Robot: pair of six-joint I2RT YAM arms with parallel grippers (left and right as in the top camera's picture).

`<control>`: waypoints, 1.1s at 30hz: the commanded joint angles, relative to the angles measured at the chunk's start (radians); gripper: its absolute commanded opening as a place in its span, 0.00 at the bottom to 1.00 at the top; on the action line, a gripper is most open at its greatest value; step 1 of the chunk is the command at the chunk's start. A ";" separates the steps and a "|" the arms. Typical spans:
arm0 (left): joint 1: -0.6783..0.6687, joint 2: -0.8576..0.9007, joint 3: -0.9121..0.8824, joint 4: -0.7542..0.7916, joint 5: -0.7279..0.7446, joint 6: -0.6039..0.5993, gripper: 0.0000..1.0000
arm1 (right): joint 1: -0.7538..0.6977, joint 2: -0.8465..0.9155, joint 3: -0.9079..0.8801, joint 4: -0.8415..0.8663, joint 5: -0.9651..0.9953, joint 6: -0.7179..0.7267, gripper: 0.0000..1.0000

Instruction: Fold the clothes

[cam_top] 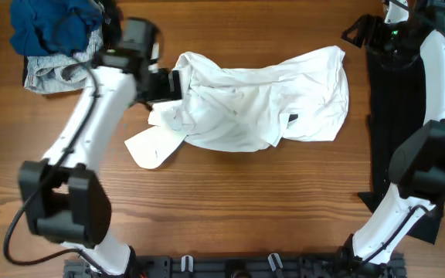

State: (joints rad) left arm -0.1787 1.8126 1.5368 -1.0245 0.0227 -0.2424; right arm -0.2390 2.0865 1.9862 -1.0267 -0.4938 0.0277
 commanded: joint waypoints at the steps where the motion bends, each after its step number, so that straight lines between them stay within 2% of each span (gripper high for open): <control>1: 0.105 -0.013 -0.049 -0.061 0.085 -0.136 1.00 | 0.011 -0.048 0.029 -0.029 -0.025 -0.028 0.78; 3: 0.154 -0.013 -0.143 -0.013 0.133 -0.193 1.00 | 0.023 -0.048 0.021 -0.031 -0.015 -0.028 0.78; 6: 0.175 -0.013 -0.273 0.169 0.164 -0.161 0.99 | 0.031 -0.048 0.021 -0.029 0.007 -0.027 0.78; 7: 0.174 -0.013 -0.301 0.214 0.164 -0.146 0.96 | 0.031 -0.048 0.021 -0.030 0.007 -0.027 0.79; 8: 0.174 -0.013 -0.367 0.317 0.160 -0.127 0.89 | 0.031 -0.048 0.021 -0.030 0.007 -0.027 0.79; 11: 0.177 -0.011 -0.455 0.454 0.160 -0.128 0.80 | 0.031 -0.048 0.021 -0.035 0.007 -0.025 0.79; 18: 0.177 0.025 -0.536 0.622 0.160 -0.129 0.75 | 0.032 -0.048 0.021 -0.037 0.007 -0.024 0.79; 21: 0.176 0.036 -0.537 0.662 0.160 -0.133 0.59 | 0.033 -0.048 0.021 -0.041 0.007 -0.020 0.79; 23: 0.176 0.036 -0.537 0.669 0.163 -0.133 0.44 | 0.033 -0.048 0.021 -0.040 0.008 0.001 0.79; 24: 0.176 0.036 -0.538 0.669 0.177 -0.134 0.40 | 0.033 -0.048 0.021 -0.040 0.008 0.002 0.79; 29: 0.171 0.037 -0.554 0.651 0.224 -0.182 0.40 | 0.033 -0.048 0.021 -0.041 0.007 0.002 0.79; 31: 0.170 0.037 -0.556 0.652 0.224 -0.185 0.22 | 0.033 -0.048 0.021 -0.055 0.007 0.002 0.79; 32: 0.170 0.037 -0.556 0.652 0.224 -0.185 0.04 | 0.033 -0.048 0.021 -0.059 0.007 0.002 0.79; 33: 0.170 0.037 -0.556 0.655 0.224 -0.185 0.04 | 0.034 -0.048 0.021 -0.061 0.007 0.002 0.79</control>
State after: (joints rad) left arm -0.0048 1.8347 1.0008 -0.3702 0.2337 -0.4171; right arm -0.2100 2.0583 1.9903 -1.0821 -0.4927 0.0246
